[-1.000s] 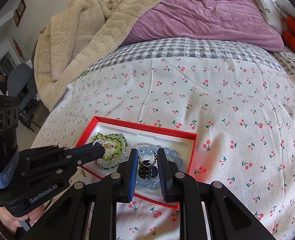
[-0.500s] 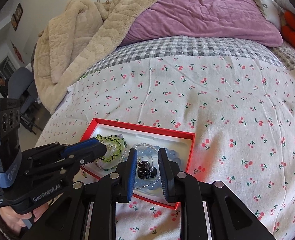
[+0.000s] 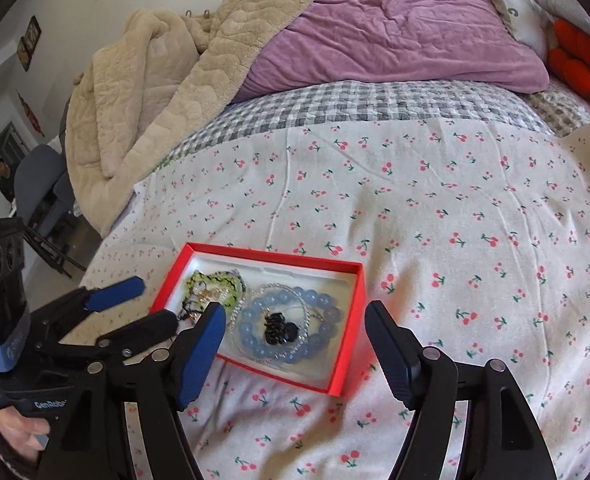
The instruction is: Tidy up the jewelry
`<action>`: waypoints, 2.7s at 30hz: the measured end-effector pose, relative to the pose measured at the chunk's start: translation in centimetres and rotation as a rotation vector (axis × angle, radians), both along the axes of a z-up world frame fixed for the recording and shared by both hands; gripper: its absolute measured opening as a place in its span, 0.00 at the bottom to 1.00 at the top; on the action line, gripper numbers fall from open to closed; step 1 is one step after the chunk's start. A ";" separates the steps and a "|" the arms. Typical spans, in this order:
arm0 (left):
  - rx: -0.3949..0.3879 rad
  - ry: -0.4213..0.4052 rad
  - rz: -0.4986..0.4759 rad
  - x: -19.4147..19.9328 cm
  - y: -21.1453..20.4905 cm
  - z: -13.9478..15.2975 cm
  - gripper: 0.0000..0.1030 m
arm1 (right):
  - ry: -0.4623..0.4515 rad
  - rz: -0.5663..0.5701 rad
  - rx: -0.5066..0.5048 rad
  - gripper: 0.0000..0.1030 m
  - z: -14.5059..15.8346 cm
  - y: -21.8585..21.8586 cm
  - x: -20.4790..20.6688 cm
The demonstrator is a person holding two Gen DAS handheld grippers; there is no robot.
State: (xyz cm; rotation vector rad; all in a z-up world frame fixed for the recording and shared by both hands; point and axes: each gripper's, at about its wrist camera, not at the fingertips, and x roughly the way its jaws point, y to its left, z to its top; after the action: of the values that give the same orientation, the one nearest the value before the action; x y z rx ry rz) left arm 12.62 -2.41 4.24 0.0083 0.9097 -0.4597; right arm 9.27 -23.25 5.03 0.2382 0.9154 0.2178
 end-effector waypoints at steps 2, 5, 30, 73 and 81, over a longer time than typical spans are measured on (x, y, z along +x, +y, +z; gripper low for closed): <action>0.017 0.012 0.011 -0.4 0.3 -0.1 0.89 | 0.009 -0.003 -0.013 0.73 0.1 -0.2 -0.4; 0.059 0.010 0.030 -1.2 0.7 -0.1 0.99 | 0.016 -0.015 -0.048 0.81 0.3 -0.2 -1.3; 0.198 0.083 0.142 -7.8 4.7 -0.4 0.99 | 0.096 0.009 -0.302 1.00 -0.3 5.5 -10.4; 0.221 0.063 0.181 -10.6 4.8 -0.1 0.99 | 0.099 -0.102 -0.315 1.00 -0.7 6.1 -11.0; 0.219 0.068 0.180 -10.6 4.8 -0.1 0.99 | 0.094 -0.092 -0.319 1.00 -0.6 6.3 -11.1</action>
State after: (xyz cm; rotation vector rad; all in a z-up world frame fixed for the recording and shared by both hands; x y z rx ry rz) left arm 2.02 2.37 4.15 0.1101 1.0141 -0.1929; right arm -1.81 -16.98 4.41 -0.0054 1.0159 -0.0260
